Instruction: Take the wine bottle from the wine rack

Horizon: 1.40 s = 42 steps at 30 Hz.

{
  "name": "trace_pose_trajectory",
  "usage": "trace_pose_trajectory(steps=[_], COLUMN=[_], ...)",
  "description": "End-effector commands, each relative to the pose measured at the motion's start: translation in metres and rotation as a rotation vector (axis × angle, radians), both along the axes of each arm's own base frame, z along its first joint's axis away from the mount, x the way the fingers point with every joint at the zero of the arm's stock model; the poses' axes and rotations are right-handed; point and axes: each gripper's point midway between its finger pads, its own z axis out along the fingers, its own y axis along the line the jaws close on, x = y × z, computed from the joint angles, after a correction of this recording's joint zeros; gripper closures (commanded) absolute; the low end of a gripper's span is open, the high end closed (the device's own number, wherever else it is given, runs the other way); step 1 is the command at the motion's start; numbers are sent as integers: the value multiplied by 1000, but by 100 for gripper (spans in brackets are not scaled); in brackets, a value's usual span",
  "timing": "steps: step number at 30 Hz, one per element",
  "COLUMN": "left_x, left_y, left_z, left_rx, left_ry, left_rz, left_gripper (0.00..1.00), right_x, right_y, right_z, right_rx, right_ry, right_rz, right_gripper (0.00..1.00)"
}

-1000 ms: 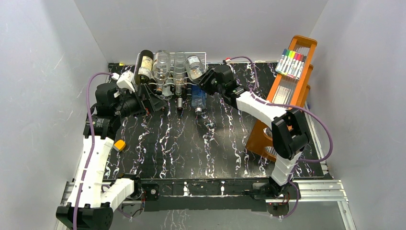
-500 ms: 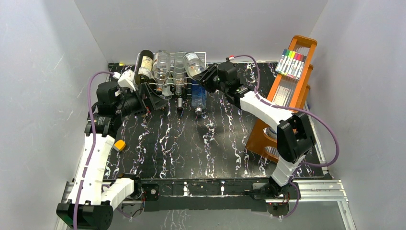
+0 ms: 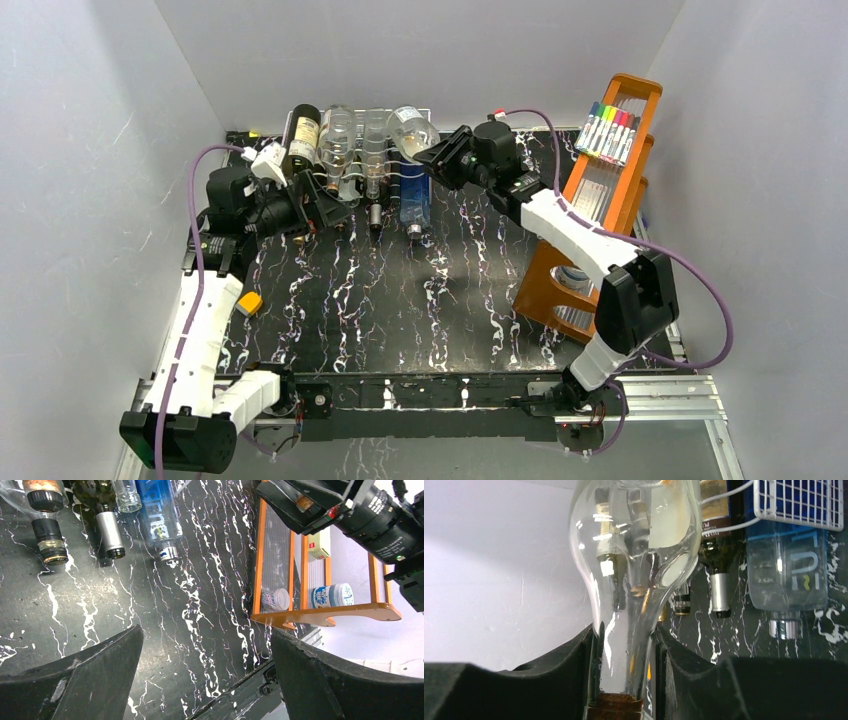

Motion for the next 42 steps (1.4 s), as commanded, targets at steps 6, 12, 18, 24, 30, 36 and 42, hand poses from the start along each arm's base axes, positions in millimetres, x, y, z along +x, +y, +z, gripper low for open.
trace_pose_trajectory(steps=[6,12,18,24,30,36,42], left_x=[7,11,11,1,-17,-46,-55], left_y=[-11,-19,-39,-76,-98,-119,-159], left_z=[15,26,26,6,-3,-14,-19], left_rx=[-27,-29,11,55,101,145,156], left_ry=[-83,-152,-214,-212,-348,-586,-757], left_rz=[-92,-162,-238,-341,-466,-649,-791], left_gripper=[2,2,2,2,4,2,2], right_x=[-63,-100,-141,-164,-182,-194,-198], right_y=[-12,-14,-19,-28,-37,-43,-52], right_z=[161,144,124,92,51,17,-9], right_rx=[231,168,137,34,-116,-264,-409], right_ry=[-326,-230,-126,-11,82,114,122], right_rz=[179,312,443,517,614,703,778], right_gripper=[100,100,100,100,100,100,100])
